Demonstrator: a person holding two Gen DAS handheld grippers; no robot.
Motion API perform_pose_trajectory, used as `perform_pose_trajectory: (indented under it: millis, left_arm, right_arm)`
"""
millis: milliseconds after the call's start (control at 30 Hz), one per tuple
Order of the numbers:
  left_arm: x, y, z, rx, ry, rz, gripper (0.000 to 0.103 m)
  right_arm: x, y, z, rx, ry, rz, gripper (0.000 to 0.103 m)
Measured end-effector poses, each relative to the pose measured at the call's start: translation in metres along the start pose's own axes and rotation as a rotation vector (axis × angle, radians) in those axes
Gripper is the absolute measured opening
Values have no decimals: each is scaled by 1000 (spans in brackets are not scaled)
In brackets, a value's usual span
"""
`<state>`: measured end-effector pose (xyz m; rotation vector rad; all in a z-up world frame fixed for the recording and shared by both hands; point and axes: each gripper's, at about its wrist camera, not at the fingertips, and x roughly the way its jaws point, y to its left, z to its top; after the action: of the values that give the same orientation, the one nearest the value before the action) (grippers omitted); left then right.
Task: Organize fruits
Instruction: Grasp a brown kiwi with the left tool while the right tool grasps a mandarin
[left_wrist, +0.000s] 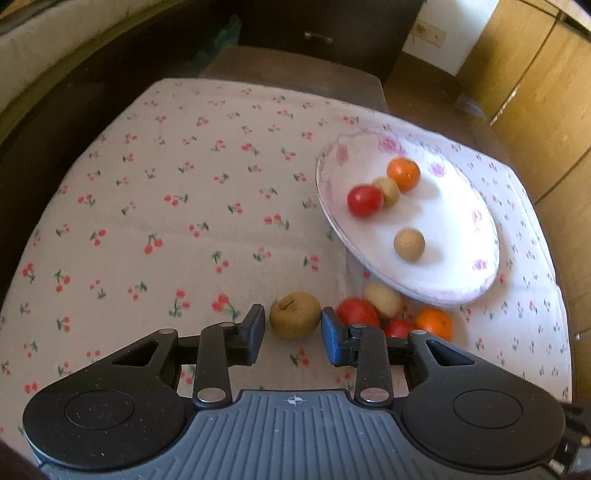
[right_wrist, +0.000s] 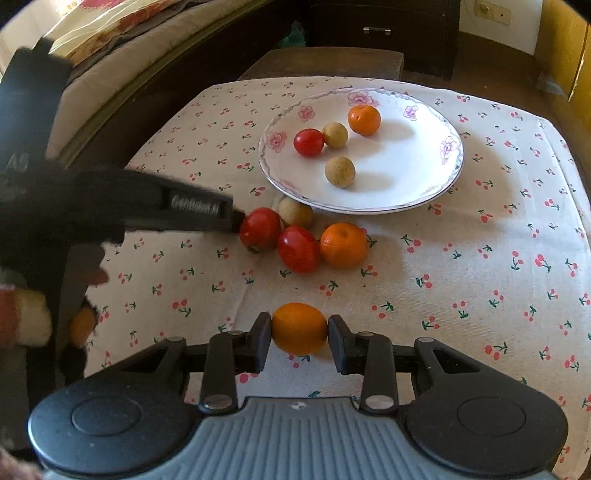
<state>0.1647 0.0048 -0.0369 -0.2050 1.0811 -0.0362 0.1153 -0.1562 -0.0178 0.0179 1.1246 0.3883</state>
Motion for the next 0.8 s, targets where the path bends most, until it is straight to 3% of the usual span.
perform_pose_trajectory:
  millis: [267, 400, 800]
  left_arm:
    - [8, -5, 9, 50, 5, 4, 40]
    - [7, -11, 2, 105, 6, 25, 38]
    - [-17, -11, -28, 121, 38, -6, 37]
  right_arm:
    - [7, -1, 3, -6, 14, 6, 35]
    - [11, 1, 2, -24, 23, -8, 35]
    - [-2, -6, -12, -1, 28, -24, 35]
